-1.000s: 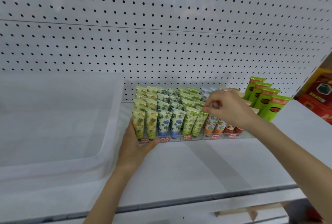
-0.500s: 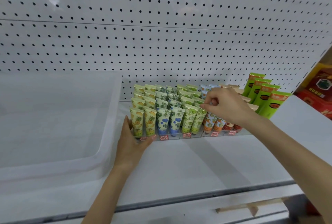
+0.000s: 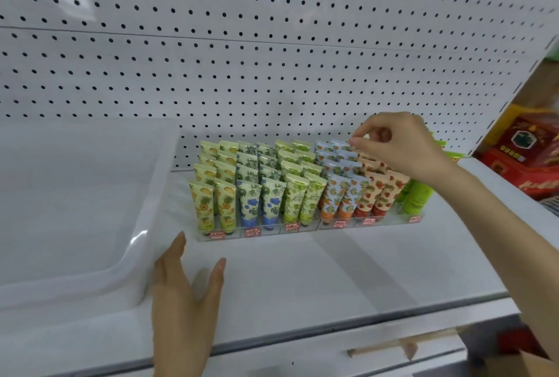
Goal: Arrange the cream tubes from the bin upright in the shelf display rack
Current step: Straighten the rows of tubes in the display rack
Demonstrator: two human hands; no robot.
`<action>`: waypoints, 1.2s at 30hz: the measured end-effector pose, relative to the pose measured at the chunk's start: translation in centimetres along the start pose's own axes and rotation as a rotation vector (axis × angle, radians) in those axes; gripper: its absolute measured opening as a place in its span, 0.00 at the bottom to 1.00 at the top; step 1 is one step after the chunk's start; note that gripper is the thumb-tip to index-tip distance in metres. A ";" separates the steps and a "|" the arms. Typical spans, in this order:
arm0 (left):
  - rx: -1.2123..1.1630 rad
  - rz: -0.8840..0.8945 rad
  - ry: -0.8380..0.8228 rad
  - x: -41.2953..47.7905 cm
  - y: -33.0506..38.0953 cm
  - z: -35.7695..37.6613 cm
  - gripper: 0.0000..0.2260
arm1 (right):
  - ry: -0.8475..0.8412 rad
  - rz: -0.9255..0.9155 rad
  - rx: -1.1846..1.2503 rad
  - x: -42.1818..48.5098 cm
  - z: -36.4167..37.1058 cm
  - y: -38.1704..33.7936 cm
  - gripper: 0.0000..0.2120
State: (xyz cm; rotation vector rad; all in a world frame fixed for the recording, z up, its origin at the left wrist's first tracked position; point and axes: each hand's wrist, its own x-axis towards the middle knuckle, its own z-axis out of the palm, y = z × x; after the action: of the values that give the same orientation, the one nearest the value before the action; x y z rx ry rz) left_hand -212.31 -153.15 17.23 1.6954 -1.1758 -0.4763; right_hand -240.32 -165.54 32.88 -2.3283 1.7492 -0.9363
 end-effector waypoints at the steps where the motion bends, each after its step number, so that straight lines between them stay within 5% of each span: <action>1: 0.004 0.043 0.016 -0.7 0.4 0.4 0.28 | 0.010 0.006 -0.001 0.1 -0.5 0.6 0.03; 4: 0.064 0.313 -0.047 -1.9 1.8 2.4 0.17 | -0.022 0.003 -0.009 0.1 -1.3 2.1 0.04; 7: 0.242 0.650 -0.237 -1.8 2.4 5.7 0.19 | -0.075 0.000 -0.001 -0.2 -1.3 2.9 0.04; 10: 0.340 0.783 -0.376 -1.2 3.0 8.1 0.22 | -0.102 -0.033 0.019 -0.5 -1.0 3.5 0.05; 21: 0.597 0.689 -0.475 -0.7 3.9 9.4 0.27 | -0.217 -0.137 0.033 -0.8 0.5 4.3 0.03; 36: 0.553 0.658 -0.515 -0.7 4.0 9.3 0.28 | -0.202 -0.109 0.046 3.9 1.6 4.5 0.04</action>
State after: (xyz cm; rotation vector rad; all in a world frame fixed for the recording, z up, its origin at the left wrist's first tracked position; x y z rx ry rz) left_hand -221.56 -157.34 16.47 1.5226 -2.3022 -0.1728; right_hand -242.71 -171.05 31.38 -2.4132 1.5227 -0.7175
